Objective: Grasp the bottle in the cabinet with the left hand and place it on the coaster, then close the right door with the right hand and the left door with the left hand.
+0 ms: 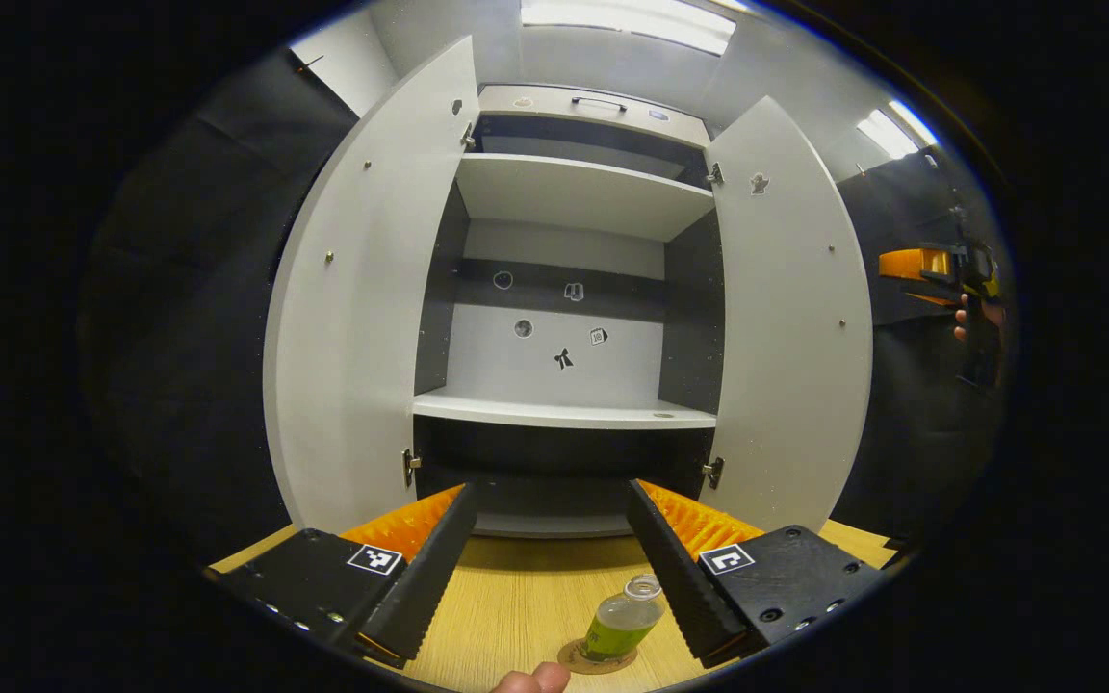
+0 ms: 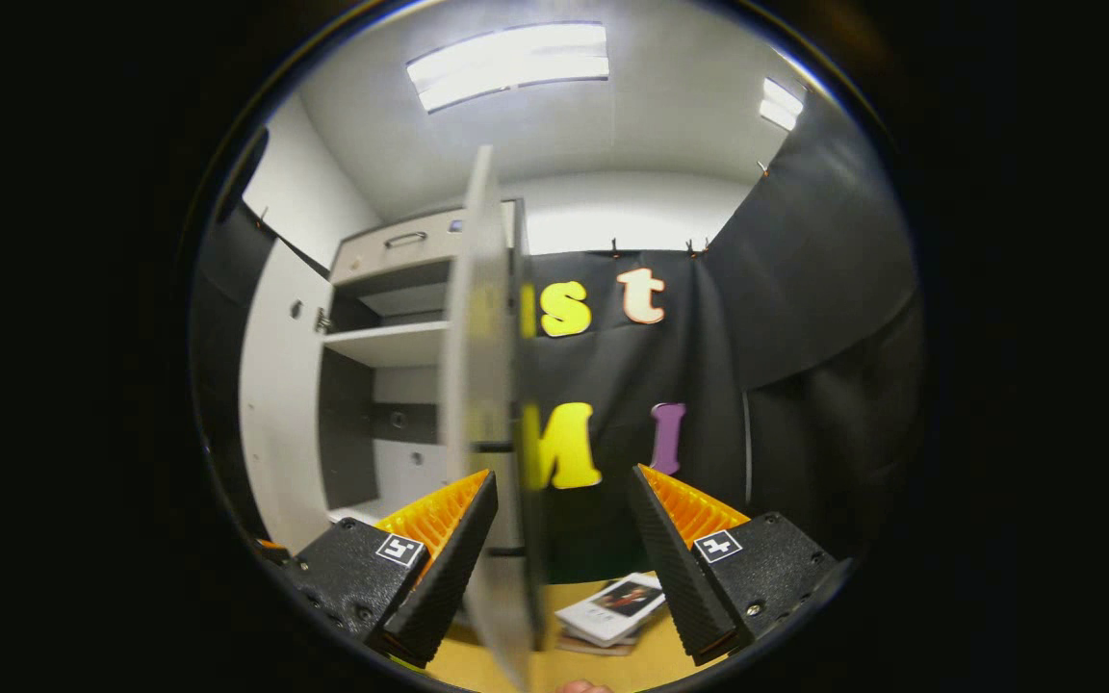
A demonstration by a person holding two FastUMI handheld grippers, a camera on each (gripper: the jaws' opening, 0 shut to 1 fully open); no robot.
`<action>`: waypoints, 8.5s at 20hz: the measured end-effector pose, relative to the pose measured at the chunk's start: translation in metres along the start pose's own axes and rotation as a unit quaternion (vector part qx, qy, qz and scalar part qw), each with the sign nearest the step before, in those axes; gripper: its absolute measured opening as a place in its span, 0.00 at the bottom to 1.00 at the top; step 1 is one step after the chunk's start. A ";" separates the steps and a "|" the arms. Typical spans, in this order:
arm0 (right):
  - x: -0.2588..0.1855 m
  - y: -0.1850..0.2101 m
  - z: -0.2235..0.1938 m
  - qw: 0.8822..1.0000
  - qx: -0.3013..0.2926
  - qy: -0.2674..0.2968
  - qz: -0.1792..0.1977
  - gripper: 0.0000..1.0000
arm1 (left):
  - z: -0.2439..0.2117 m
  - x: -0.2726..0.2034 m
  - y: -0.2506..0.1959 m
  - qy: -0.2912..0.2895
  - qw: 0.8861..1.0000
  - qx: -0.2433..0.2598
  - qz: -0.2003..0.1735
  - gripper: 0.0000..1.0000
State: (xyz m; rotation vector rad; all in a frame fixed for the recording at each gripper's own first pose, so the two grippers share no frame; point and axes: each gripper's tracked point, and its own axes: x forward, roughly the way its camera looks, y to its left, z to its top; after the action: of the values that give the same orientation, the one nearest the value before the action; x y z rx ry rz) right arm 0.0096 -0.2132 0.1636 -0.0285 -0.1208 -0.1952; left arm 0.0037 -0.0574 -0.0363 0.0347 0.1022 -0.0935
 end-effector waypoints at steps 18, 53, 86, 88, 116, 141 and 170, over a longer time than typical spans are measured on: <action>0.048 0.017 -0.026 0.999 0.004 0.035 0.009 0.81 | -0.003 -0.005 0.012 0.001 1.000 -0.016 0.018 0.96; -0.003 0.140 -0.074 0.994 -0.035 0.019 0.101 0.83 | 0.001 -0.028 0.045 0.011 0.999 -0.029 0.043 0.96; -0.082 0.164 -0.187 0.989 0.033 0.091 0.110 0.83 | 0.139 -0.028 0.304 -0.096 0.950 -0.168 0.246 0.95; -0.083 0.155 -0.186 0.990 0.035 0.092 0.100 0.83 | 0.135 -0.032 0.317 -0.102 0.945 -0.191 0.246 1.00; -0.088 0.126 -0.168 0.995 0.037 0.074 0.061 0.83 | 0.140 0.012 0.142 -0.082 0.986 -0.101 0.104 0.93; -0.091 0.133 -0.193 0.992 0.040 0.100 0.068 0.83 | 0.034 -0.077 0.018 -0.078 0.995 -0.027 0.062 0.95; -0.084 0.162 -0.207 0.987 0.014 0.126 0.100 0.83 | -0.006 -0.099 0.013 -0.027 0.995 -0.041 0.089 0.94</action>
State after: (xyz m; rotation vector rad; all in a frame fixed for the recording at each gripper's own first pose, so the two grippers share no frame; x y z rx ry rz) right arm -0.0163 -0.0465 -0.0551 0.0113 0.1311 0.0055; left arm -0.0941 -0.0354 -0.0314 -0.0403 0.0485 0.0879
